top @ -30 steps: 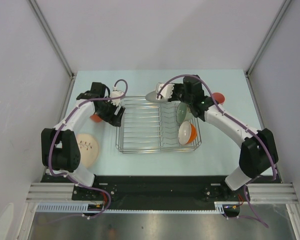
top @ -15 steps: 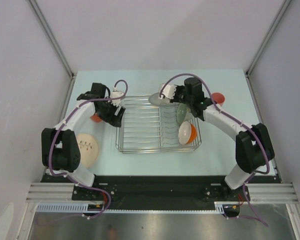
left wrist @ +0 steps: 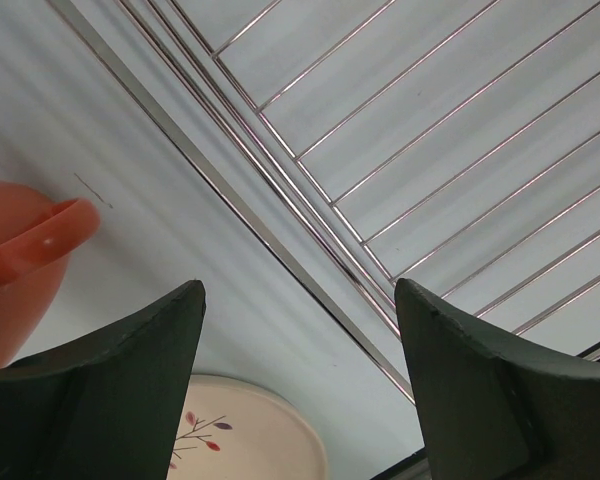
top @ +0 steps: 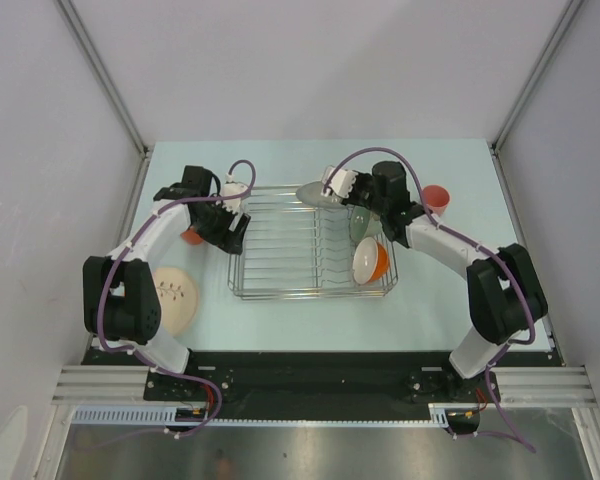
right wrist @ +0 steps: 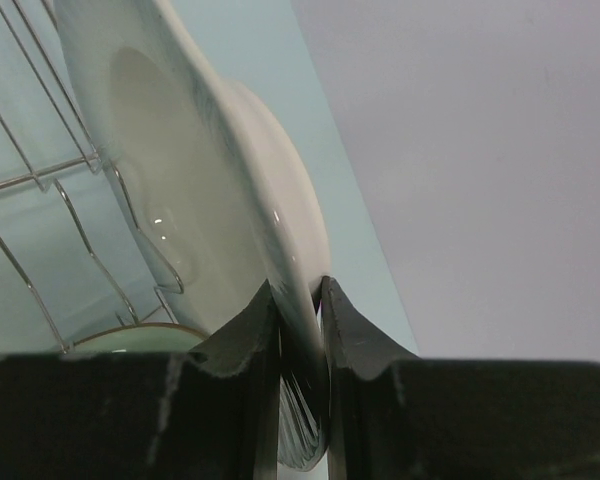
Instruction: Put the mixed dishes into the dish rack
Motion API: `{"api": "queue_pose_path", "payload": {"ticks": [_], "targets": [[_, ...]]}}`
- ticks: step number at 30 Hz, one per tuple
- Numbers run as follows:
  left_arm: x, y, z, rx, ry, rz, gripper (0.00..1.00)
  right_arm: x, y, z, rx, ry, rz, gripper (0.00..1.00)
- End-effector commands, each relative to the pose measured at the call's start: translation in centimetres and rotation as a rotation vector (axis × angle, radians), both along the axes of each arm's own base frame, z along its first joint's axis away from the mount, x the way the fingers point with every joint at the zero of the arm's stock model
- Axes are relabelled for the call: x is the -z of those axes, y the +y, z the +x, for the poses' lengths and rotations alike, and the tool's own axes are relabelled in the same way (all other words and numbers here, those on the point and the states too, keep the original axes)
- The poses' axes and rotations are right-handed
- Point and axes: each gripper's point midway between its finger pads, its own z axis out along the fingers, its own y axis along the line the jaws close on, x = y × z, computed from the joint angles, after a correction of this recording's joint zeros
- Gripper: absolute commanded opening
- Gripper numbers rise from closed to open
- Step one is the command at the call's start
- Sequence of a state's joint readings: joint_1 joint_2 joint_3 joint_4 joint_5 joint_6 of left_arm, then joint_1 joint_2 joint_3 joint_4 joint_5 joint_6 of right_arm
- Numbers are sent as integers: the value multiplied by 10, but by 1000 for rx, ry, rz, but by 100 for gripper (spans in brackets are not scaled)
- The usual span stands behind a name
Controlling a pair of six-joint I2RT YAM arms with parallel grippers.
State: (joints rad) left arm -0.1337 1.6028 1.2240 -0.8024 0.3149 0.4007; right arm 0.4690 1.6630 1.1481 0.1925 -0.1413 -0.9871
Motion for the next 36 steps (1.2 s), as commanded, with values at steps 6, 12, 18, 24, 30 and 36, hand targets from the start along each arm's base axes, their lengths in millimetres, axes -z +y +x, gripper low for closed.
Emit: {"api": "queue_pose_path", "payload": {"ticks": [6,12,18,24,30,36], "targets": [[-27,-2,5,5,-70,-9,82,-26,-13,-22,60,-26,148,53],[-36,-2,3,-1,-89,-16,82,-51,-12,-25,57,-55,168,100],[-45,-1,1,-5,-104,-12,82,-93,-4,-37,34,-117,203,100],[-49,0,-1,-10,-114,-13,82,-122,5,-47,11,-139,227,100],[-68,5,-11,-15,-148,-1,83,-186,30,-72,83,-25,435,100],[-106,29,-31,-45,-211,-2,86,-191,66,-112,133,107,500,100]]}}
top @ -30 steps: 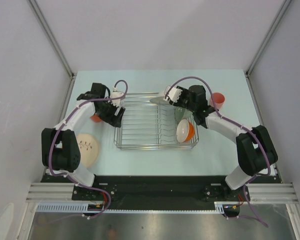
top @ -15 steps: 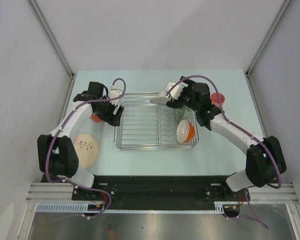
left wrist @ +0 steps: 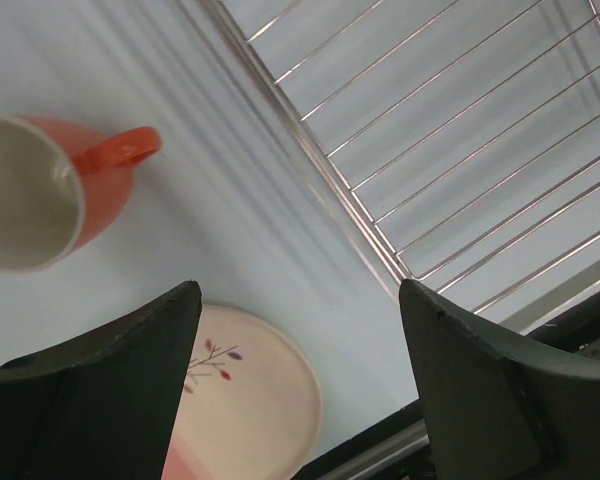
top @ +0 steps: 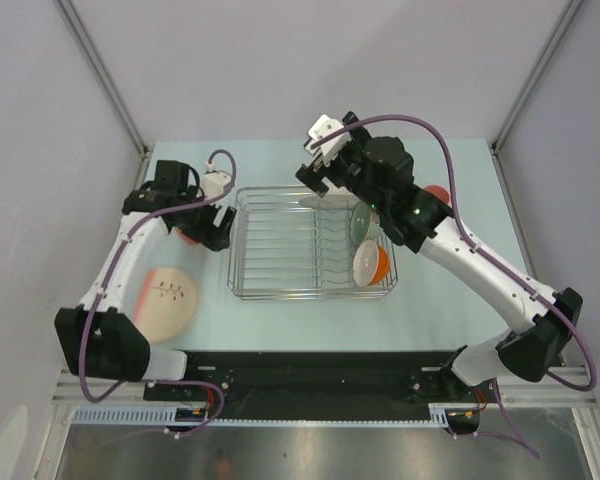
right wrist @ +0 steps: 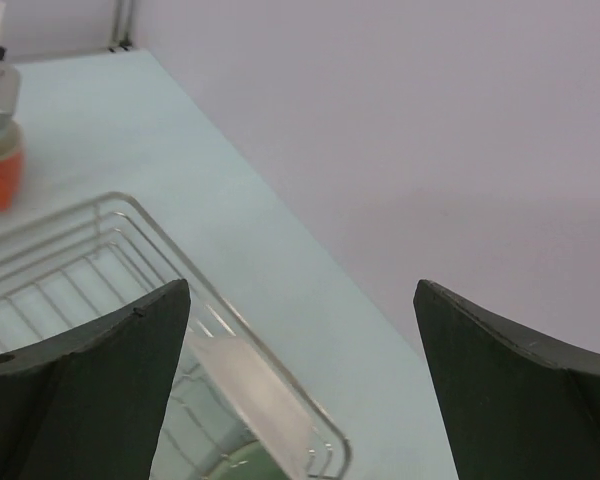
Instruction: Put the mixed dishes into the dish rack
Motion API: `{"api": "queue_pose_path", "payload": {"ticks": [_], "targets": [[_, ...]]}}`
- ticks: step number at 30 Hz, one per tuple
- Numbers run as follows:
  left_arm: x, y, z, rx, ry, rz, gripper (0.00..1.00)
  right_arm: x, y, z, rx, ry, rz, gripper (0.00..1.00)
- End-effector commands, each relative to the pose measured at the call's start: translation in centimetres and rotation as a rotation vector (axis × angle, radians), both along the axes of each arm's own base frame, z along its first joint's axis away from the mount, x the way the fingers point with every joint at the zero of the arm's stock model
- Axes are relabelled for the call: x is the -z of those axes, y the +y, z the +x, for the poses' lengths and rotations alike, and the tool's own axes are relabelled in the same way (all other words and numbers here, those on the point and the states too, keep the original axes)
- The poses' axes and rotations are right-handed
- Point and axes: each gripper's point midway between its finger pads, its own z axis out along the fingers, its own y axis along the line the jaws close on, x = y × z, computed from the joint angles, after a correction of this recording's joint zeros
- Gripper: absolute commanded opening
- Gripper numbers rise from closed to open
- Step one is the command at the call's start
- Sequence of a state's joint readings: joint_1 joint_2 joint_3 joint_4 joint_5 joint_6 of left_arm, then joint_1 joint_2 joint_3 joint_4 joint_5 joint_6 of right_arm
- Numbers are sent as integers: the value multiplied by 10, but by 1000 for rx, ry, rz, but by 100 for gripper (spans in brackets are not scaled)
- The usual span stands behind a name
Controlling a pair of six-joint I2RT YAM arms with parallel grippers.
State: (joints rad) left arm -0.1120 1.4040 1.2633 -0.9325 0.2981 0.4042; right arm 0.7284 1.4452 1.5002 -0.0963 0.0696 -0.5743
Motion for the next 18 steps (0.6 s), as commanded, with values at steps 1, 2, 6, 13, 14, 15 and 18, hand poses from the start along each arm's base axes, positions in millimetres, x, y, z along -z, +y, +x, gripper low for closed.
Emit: {"api": "queue_pose_path", "payload": {"ticks": [1,2,6,13,14,15,18], "targets": [[-45,20,-11,-24,-106,-1,86,15,3,-26,97,156,32,100],[-47,24,-18,-34,-103,-2,86,20,8,-33,139,162,25,100],[-42,64,-37,-122,-93,18,86,49,39,-64,116,290,45,100],[-15,130,-82,-262,-34,73,87,82,103,-102,5,490,164,100],[-8,142,-92,-289,-14,80,86,90,115,-107,-27,516,163,100],[-8,147,-97,-301,-17,84,87,88,125,-111,-54,527,194,100],[3,169,-114,-351,12,106,86,104,157,-117,-131,614,212,100]]}}
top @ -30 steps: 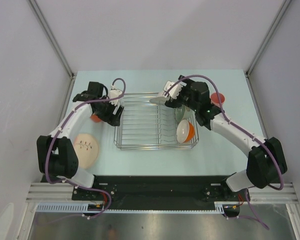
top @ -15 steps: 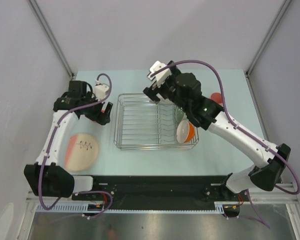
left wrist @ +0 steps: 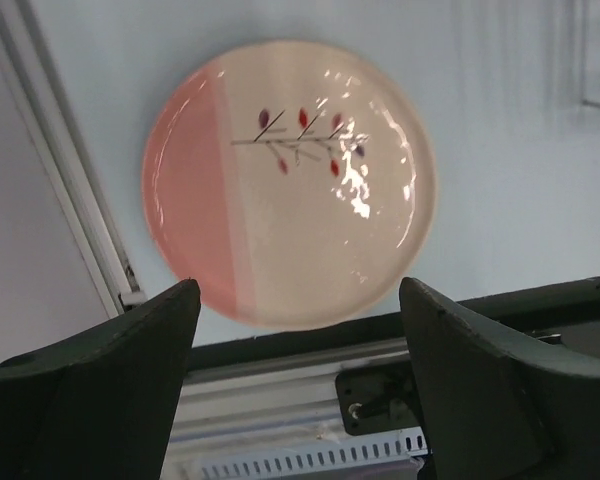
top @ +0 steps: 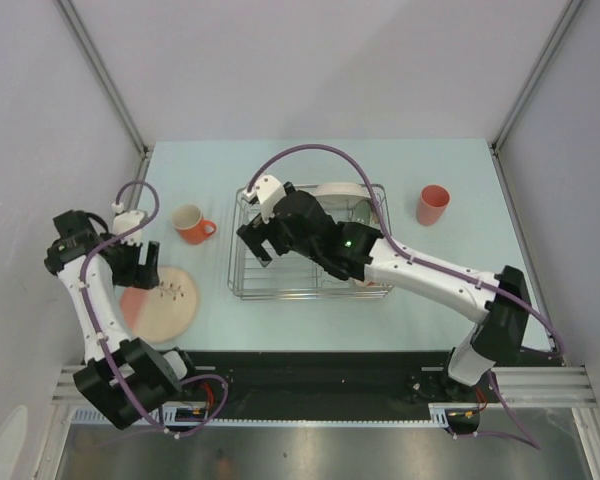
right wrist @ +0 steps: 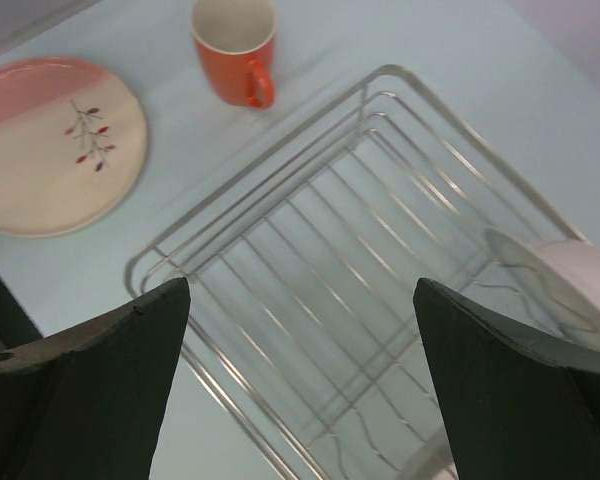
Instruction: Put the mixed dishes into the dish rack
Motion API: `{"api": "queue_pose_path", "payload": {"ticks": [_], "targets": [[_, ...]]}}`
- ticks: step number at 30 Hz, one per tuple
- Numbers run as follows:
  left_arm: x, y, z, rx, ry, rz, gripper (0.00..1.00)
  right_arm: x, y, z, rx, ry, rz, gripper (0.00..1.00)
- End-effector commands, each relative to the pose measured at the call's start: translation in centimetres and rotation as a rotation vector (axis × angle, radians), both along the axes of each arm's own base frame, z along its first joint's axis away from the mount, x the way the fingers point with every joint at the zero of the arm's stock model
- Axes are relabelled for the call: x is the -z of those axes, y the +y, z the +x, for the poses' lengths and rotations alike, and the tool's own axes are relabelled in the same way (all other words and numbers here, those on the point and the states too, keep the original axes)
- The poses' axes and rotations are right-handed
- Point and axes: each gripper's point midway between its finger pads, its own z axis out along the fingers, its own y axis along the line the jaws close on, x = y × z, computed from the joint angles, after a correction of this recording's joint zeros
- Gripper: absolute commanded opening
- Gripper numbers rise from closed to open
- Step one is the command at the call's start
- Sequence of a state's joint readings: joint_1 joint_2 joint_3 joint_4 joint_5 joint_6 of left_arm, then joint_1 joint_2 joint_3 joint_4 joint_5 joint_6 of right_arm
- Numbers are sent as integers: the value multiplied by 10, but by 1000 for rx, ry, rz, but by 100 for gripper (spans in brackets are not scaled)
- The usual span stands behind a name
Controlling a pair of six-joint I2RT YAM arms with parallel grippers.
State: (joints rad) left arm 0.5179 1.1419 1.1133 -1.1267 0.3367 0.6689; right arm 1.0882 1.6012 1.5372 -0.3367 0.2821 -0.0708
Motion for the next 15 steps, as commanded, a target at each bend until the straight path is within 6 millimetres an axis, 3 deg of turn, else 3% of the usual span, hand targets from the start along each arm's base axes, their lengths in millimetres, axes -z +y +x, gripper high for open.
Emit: {"api": "queue_pose_path", "payload": {"ticks": [1,2,3,4,7,8,9,14,15], "targets": [[9,20,-27,24,18,32,86,-18,55,-14,-90,121,186,100],[15,29,-35,0,31,35,86,2,67,-10,-89,159,163,100],[18,33,-39,-11,36,31,86,10,74,-12,-104,182,149,100],[22,36,-41,-19,46,23,86,-2,86,-15,-139,188,175,100],[32,47,-53,-64,75,-6,86,31,114,-21,-184,248,123,100],[36,47,-55,-62,81,-11,86,21,123,-22,-200,241,145,100],[38,52,-55,-68,78,-1,85,43,133,-23,-212,272,112,100],[60,67,-67,-106,112,2,85,64,167,-39,-297,370,120,100],[62,69,-68,-112,113,-9,85,61,172,-40,-299,387,139,100]]}}
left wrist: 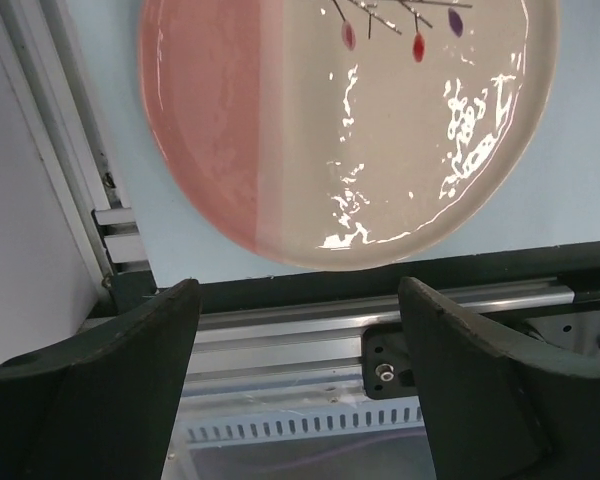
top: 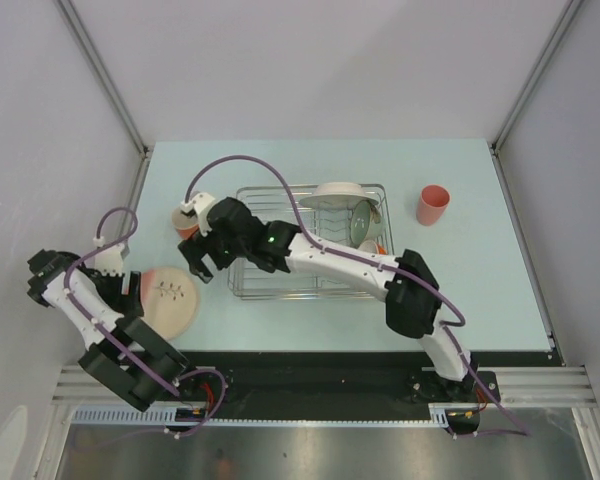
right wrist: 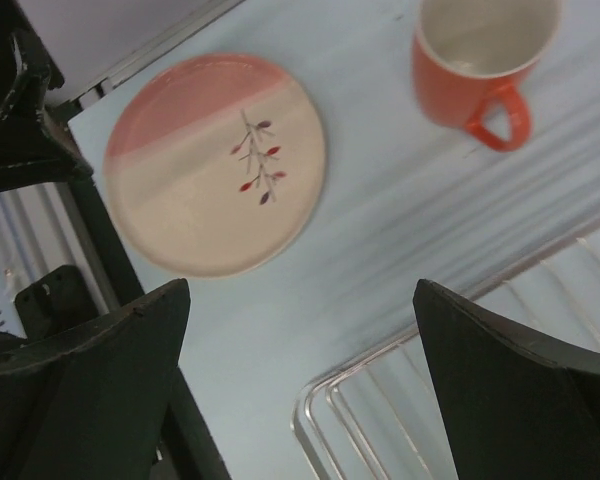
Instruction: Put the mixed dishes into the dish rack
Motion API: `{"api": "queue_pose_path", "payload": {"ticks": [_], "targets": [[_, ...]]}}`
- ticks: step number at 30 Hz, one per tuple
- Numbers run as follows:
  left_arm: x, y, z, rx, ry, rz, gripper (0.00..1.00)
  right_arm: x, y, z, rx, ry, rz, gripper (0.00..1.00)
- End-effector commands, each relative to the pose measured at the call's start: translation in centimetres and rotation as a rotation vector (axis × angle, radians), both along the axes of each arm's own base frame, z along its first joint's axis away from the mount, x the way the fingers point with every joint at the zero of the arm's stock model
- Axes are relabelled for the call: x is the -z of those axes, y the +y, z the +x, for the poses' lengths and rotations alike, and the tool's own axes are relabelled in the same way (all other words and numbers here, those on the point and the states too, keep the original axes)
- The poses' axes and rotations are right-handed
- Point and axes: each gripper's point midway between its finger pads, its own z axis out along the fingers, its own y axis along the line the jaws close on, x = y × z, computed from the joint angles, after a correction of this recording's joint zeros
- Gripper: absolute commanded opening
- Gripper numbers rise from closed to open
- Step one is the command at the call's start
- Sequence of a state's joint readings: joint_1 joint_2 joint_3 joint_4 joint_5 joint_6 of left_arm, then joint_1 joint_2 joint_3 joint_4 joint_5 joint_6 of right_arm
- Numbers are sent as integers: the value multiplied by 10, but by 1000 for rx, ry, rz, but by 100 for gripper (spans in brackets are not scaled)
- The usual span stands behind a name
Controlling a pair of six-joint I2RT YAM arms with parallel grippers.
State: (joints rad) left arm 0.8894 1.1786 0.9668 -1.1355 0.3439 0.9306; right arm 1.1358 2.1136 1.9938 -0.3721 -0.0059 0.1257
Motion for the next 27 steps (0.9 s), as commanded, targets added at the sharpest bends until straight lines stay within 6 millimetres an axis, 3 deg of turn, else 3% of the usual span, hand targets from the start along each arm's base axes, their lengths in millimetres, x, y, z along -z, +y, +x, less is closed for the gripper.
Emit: {"api": "queue_pose_path", "payload": {"ticks": [1,3,4,13,25,26,27], "targets": [[12,17,-6,5,-13,1,85,3,29,-22,-91,120,47,100],[17,22,-8,-4,-3,-19,84,4,36,-24,-101,152,58,100],[19,25,-11,-15,0,-23,84,21,40,-25,-102,177,35,100],[50,43,-19,-50,26,-10,83,64,62,-38,-111,311,24,100],[70,62,-2,-80,16,-7,82,108,87,-50,-117,447,52,100],[72,66,0,-80,14,6,82,104,89,-51,-121,448,60,100],[73,67,1,-74,15,10,82,114,90,-50,-113,453,47,100]]}}
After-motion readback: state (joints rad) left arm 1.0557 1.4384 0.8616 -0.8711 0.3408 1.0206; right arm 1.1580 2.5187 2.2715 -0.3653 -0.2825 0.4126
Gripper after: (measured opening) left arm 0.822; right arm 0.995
